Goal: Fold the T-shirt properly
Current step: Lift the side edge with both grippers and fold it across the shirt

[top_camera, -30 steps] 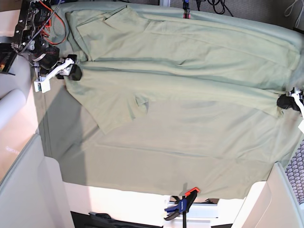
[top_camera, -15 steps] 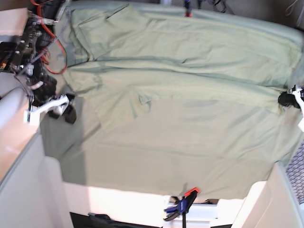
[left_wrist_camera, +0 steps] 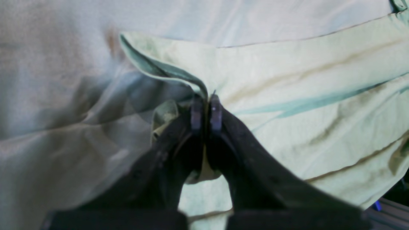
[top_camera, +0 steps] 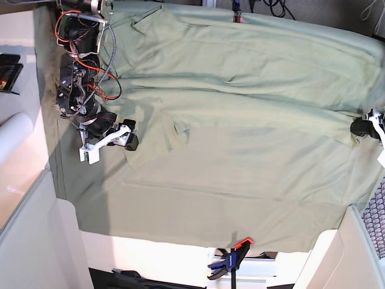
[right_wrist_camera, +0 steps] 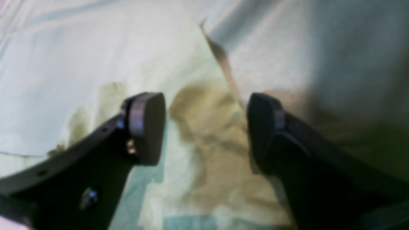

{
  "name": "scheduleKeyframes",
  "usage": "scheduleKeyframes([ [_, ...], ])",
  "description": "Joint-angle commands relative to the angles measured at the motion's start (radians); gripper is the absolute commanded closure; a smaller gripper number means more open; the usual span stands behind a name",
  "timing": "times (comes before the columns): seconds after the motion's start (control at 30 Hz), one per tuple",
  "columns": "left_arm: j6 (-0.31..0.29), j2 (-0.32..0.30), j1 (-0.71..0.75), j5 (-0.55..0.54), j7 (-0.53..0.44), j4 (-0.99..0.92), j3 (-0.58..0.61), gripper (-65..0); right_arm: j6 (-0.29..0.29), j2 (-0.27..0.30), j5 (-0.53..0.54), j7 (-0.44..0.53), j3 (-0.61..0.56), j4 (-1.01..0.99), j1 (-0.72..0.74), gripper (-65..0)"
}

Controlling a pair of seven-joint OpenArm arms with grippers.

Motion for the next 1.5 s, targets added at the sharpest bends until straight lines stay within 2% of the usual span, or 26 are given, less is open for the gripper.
scheduleKeyframes([
  [0.0,-0.009,-0.03,-0.021,-0.018,-0.015,0.011,-0.008,0.0,0.007,0.006,0.011,0.01,-0.001,0.014,0.015,-40.7],
  [0.37,-0.009,-0.03,-0.021,-0.019,-0.018,0.011,-0.008,0.0,0.007,0.008,0.012,0.019,-0.001,0.024,-0.011,-39.6],
  [0.4,-0.009,-0.03,-0.021,-0.019,-0.018,0.011,-0.008,0.0,0.007,0.005,0.012,0.019,-0.001,0.024,-0.011,-36.0],
  [0.43,-0.009,-0.03,-0.021,-0.018,-0.018,0.011,-0.008,0.0,0.007,0.005,0.012,0.019,-0.001,0.024,-0.011,-29.1],
  [0.53,-0.009,-0.03,-0.021,-0.018,-0.018,0.011,-0.008,0.0,0.007,0.006,0.011,0.019,-0.001,0.024,-0.011,-2.2],
  [0.57,-0.009,-0.03,-0.021,-0.018,-0.018,0.011,-0.008,0.0,0.007,0.006,0.011,0.021,-0.001,0.024,-0.011,0.0],
  [0.73,-0.009,-0.03,-0.021,-0.018,-0.018,0.011,-0.008,0.0,0.008,0.006,0.021,0.008,-0.001,0.024,-0.011,0.0],
  [0.87,-0.009,-0.037,-0.021,-0.02,0.005,0.011,-0.008,0.0,0.008,0.006,0.105,-0.106,-0.001,0.076,-0.026,0.0],
  [1.0,-0.009,-0.059,-0.017,-0.118,0.106,0.029,-0.008,0.0,0.009,0.013,0.19,-0.176,0.0,0.293,-0.142,0.0],
  [1.17,-0.009,-0.113,-0.006,-0.184,0.159,0.061,-0.008,0.0,0.01,0.016,0.231,-0.242,-0.001,0.625,-0.32,0.0],
  [1.3,-0.009,-0.149,-0.001,-0.261,0.246,0.076,-0.008,0.0,0.011,0.042,0.294,-0.272,0.0,0.776,-0.442,0.0],
  [1.47,-0.009,-0.189,0.002,-0.296,0.263,0.076,-0.008,0.0,0.011,0.054,0.3,-0.273,0.0,0.905,-0.557,0.0],
])
